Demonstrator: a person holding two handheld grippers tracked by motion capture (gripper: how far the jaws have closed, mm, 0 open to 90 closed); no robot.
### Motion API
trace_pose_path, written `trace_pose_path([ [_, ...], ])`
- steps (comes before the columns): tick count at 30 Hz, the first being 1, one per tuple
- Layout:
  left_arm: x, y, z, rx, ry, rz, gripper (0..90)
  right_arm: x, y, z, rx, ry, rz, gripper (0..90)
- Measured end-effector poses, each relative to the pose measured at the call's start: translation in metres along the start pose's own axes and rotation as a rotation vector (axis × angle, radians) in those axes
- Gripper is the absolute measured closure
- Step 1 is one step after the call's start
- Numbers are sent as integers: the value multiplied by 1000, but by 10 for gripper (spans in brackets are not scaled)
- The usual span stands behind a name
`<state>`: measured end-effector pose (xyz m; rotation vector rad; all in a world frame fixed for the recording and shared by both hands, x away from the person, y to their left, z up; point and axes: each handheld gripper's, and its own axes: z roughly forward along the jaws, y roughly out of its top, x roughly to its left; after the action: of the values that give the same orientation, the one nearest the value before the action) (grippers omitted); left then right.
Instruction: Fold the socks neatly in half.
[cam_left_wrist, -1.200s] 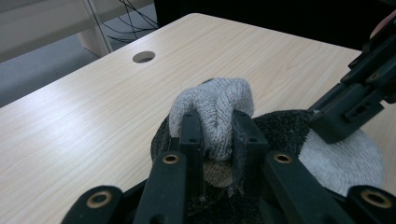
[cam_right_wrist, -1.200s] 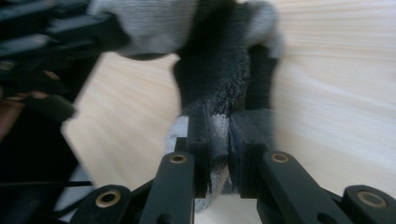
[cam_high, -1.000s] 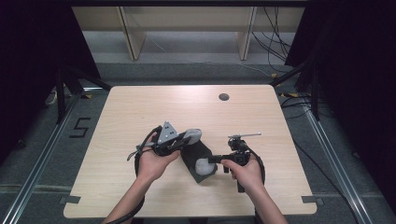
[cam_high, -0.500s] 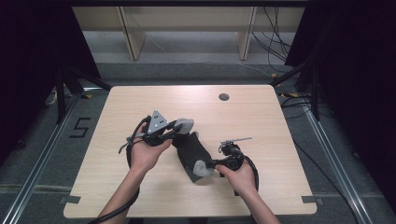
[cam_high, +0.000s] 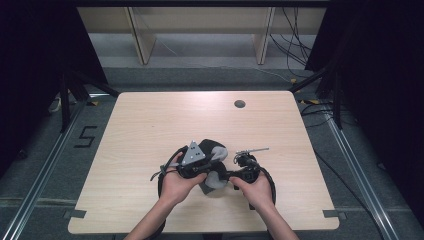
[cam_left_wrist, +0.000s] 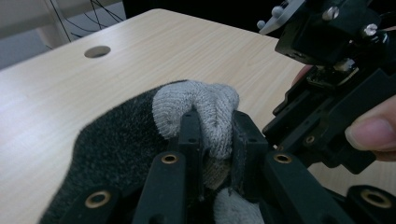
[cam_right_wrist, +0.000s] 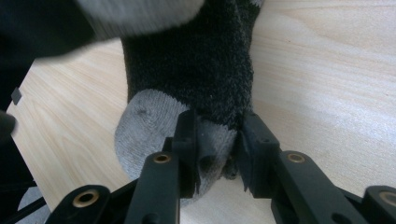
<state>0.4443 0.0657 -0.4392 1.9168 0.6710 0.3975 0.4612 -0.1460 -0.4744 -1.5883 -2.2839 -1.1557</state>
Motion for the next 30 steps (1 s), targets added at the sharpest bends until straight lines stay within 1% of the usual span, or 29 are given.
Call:
trace_pose_path([
  [1, 1, -3, -1, -1, -3, -10, 759, -3, 0, 0, -2, 13, -8, 685],
  [3, 0, -9, -3, 11, -12, -18, 759, -4, -1, 0, -5, 16, 14, 662],
  [4, -1, -11, -2, 11, -21, -17, 759, -4, -1, 0, -6, 21, 14, 648],
  [5, -1, -13, -3, 25, -24, -17, 759, -5, -1, 1, -8, 22, 15, 630],
  [7, 0, -19, -3, 20, -41, -33, 758, -7, -2, 3, -15, 12, 10, 612],
  [8, 0, -20, -5, 16, -43, -56, 758, -7, -2, 3, -17, 15, 14, 612],
  [9, 2, -20, -8, 3, -60, -82, 758, -5, -3, 2, -11, 28, 26, 623],
  [10, 2, -19, -9, -11, -71, -88, 759, -7, -4, 2, -22, 21, -3, 634],
  [11, 2, -17, -12, -8, -73, -78, 760, -6, -4, 2, -17, 13, 11, 641],
  [12, 2, -16, -14, -4, -88, -74, 760, -6, -4, 2, -16, 19, 10, 649],
  [13, 2, -15, -15, 15, -112, -61, 759, -5, -4, 3, -16, 11, 10, 656],
  [14, 1, -15, -15, 30, -128, -50, 758, -7, -4, 4, -19, 21, -7, 661],
  [15, 1, -16, -15, 39, -133, -44, 758, -6, -4, 4, -15, 20, 5, 664],
  [16, 1, -18, -14, 48, -142, -42, 758, -5, -4, 4, -11, 13, 16, 666],
  [17, 1, -20, -13, 54, -151, -45, 758, -5, -3, 4, -9, 21, 9, 666],
  [18, 1, -22, -13, 75, -159, -45, 757, -7, -3, 5, -15, 15, -5, 667],
  [20, 0, -28, -10, 102, -181, -48, 756, -7, -3, 6, -15, 31, 2, 667],
  [21, 0, -30, -9, 101, -188, -52, 755, -8, -3, 6, -13, 26, 2, 667],
  [22, -1, -31, -9, 107, -191, -52, 753, -8, -3, 5, -11, 29, 12, 667],
  [23, -1, -32, -8, 111, -206, -51, 752, -7, -3, 5, -10, 25, 14, 666],
  [24, -1, -33, -8, 113, -203, -47, 752, -7, -3, 5, -12, 20, 25, 661],
  [25, -1, -33, -8, 114, -193, -46, 751, -8, -2, 6, -7, 28, 32, 655],
  [26, -2, -33, -8, 122, -185, -41, 751, -8, -2, 4, -12, 28, 23, 647],
  [27, -2, -34, -7, 130, -186, -27, 751, -9, -2, 3, -19, 21, 15, 638],
  [28, -2, -34, -7, 143, -182, -18, 751, -10, 0, 1, -30, 20, 29, 630],
  [30, -4, -36, -6, 148, -177, -5, 749, -10, 4, -6, -69, -28, 10, 626],
])
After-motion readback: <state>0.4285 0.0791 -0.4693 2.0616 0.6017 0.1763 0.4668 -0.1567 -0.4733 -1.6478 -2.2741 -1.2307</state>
